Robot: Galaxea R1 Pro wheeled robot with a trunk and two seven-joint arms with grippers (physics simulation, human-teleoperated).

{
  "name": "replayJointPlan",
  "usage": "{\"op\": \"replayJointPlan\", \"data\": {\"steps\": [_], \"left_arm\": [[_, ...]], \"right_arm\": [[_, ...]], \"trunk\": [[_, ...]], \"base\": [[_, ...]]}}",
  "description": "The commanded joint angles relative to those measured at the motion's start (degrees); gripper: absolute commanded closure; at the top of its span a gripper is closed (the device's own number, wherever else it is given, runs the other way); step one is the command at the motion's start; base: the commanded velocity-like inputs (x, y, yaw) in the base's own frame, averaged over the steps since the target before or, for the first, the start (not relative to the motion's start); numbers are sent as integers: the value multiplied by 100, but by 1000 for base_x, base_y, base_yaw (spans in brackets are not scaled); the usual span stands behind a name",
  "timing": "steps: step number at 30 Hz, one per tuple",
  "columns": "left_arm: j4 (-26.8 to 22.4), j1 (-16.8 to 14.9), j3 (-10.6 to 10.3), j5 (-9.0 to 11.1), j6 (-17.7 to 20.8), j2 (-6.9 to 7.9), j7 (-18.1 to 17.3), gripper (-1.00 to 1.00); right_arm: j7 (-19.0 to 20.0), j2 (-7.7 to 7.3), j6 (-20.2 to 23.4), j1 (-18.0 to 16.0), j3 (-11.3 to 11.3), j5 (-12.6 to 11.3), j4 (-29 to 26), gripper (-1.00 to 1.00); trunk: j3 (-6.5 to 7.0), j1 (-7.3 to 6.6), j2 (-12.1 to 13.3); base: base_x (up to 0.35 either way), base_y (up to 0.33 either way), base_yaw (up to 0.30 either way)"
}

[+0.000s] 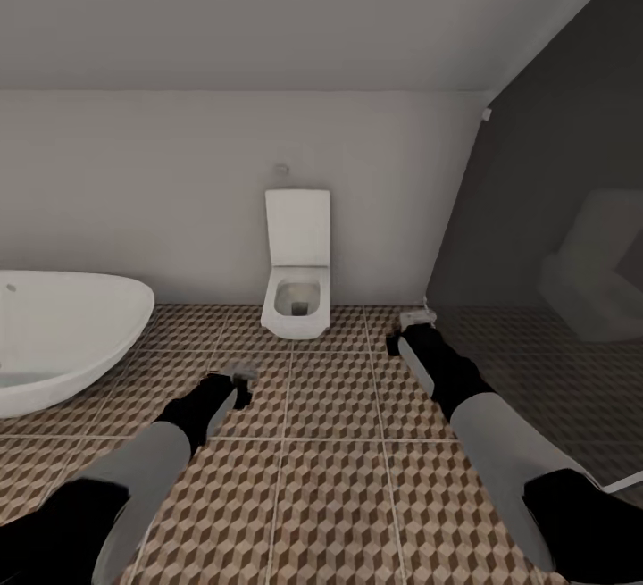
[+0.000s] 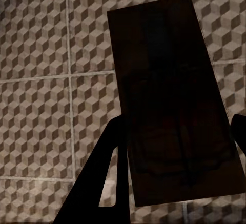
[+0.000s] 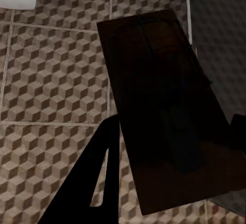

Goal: Take the four mousetraps from the cabinet in the bathroom and place them on the bathroom floor. Make sure all four end up on the same floor surface, and ensure that at least two of them are either under or directly next to the same bathroom sink.

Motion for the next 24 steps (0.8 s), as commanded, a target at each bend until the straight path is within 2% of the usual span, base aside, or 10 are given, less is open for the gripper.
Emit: {"op": "replayJointPlan", "data": {"steps": [1,4,9,11,14,17,20,24], "left_arm": [[220,-5,-13,29,-163,11,36,100],[532,-6,41,32,-410,48,35,100],[643,-6,70,46,-769,80,25,100],[644,-6,71,49,-1019,62,23,100],[620,-6,63,46,-1309,-59,17,100],[525,-6,46,44,-1424,-135,-10,100],[419,-6,38,43,-1461,-148,-21,100],[347,-6,26,41,-1476,-139,-26,100]], "right_arm": [[-45,-1,-26,-11,24,-74,121,100],[-38,2,-72,-16,23,-73,308,100],[-32,13,-103,-18,25,-86,615,100],[-28,17,-152,-18,31,-91,682,100],[-25,11,-409,-19,37,-100,730,100],[-25,6,-604,-19,41,-103,745,100],[7,-1,-661,-19,45,-109,740,100],[255,-17,-687,-19,53,-97,730,100]], "trunk": [[-11,3,-12],[-11,3,-12],[-11,3,-12],[-11,3,-12],[-11,3,-12],[-11,3,-12],[-11,3,-12],[-11,3,-12]], "base": [[0,0,0],[0,0,0],[0,0,0],[0,0,0],[0,0,0],[0,0,0],[0,0,0],[0,0,0]]}}
